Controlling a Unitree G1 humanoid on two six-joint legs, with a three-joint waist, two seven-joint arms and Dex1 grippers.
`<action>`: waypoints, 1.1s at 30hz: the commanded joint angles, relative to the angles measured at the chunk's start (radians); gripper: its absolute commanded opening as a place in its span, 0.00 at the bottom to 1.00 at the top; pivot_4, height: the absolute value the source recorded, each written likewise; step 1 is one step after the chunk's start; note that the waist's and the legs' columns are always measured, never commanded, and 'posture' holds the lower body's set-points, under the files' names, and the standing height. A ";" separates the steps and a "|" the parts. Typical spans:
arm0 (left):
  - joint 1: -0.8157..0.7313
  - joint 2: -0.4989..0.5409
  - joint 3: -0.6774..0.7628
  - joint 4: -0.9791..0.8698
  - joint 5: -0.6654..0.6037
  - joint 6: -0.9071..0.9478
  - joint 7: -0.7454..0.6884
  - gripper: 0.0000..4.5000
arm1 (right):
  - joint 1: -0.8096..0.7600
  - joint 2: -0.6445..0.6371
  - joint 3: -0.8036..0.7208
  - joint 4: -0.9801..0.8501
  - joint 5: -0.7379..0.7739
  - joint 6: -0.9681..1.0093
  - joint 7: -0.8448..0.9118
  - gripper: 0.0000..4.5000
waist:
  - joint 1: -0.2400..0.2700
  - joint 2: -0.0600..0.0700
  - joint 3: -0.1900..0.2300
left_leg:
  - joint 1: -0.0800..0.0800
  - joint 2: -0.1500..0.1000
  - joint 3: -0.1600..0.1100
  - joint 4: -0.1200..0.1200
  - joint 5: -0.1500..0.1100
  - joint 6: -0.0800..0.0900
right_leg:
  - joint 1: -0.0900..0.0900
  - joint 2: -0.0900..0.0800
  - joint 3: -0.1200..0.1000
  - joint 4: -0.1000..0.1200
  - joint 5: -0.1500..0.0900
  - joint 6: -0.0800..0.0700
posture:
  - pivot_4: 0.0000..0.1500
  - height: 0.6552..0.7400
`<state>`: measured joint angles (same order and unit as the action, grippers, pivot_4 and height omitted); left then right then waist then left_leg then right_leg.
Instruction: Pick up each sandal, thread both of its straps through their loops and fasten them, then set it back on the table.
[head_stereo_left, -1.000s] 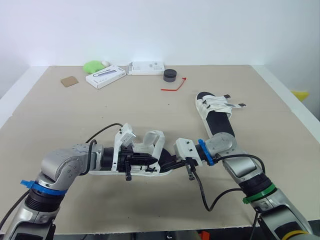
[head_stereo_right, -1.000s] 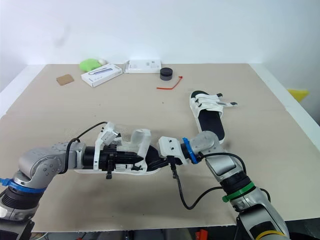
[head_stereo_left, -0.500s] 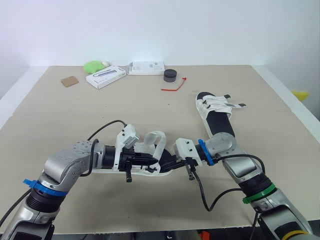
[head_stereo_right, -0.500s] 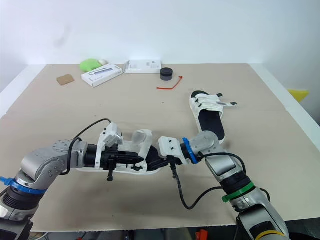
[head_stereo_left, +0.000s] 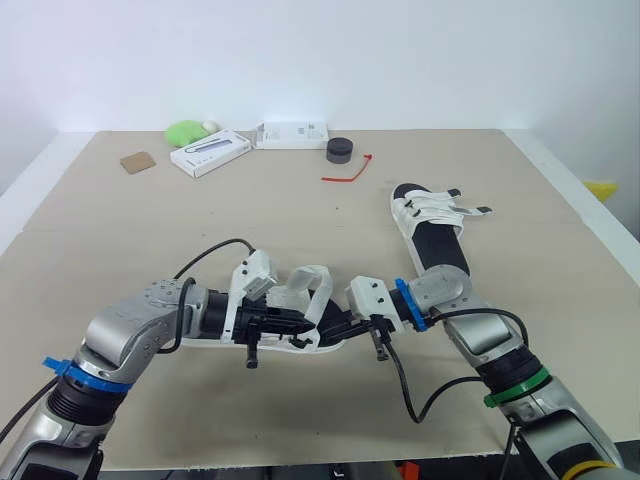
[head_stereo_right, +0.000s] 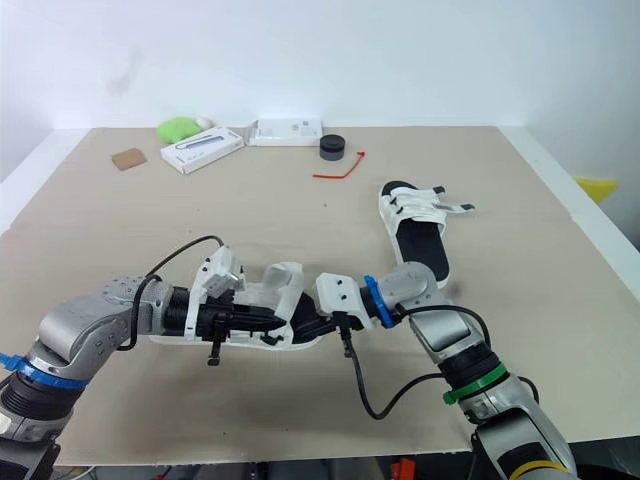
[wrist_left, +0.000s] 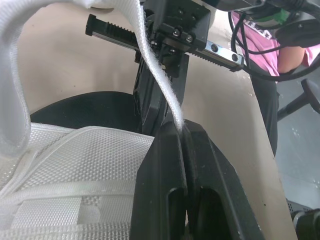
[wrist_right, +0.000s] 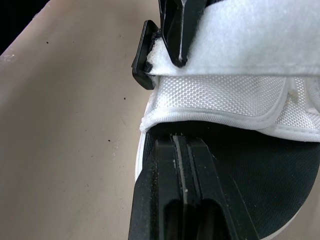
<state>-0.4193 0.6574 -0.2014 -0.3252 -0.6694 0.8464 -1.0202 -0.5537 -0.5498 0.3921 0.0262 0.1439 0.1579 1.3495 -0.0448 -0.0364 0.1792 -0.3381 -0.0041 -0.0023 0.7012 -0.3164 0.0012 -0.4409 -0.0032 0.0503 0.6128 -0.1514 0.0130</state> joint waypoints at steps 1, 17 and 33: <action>0.011 0.020 -0.006 0.006 0.008 0.012 -0.017 0.01 | -0.005 -0.001 0.002 -0.004 -0.003 0.002 0.001 0.00 | 0.000 0.000 0.000 | 0.000 0.000 0.000 -0.001 0.000 0.000 | 0.000 0.000 0.000 0.000 0.000 0.000 | 1.00 1.00; -0.119 -0.017 0.058 0.099 -0.043 0.071 -0.006 0.43 | 0.002 0.000 0.005 -0.010 -0.004 -0.001 -0.001 0.00 | 0.000 0.000 0.000 | 0.000 0.000 -0.001 -0.002 0.000 0.000 | -0.001 0.000 -0.001 0.000 0.000 0.000 | 1.00 1.00; -0.152 0.027 0.014 0.100 -0.025 0.052 -0.109 0.43 | 0.010 -0.007 0.001 -0.017 -0.005 -0.001 -0.004 0.00 | 0.000 0.000 0.000 | -0.001 0.000 -0.001 -0.003 -0.001 0.000 | -0.001 0.000 -0.001 -0.001 0.000 0.003 | 1.00 1.00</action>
<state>-0.5740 0.6617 -0.1990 -0.1876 -0.6974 0.9204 -1.1012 -0.5524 -0.5466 0.3925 0.0228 0.1446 0.1542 1.3482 -0.0452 -0.0362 0.1795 -0.3388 -0.0042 -0.0035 0.6976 -0.3175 0.0015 -0.4425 -0.0030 0.0494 0.6123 -0.1520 0.0158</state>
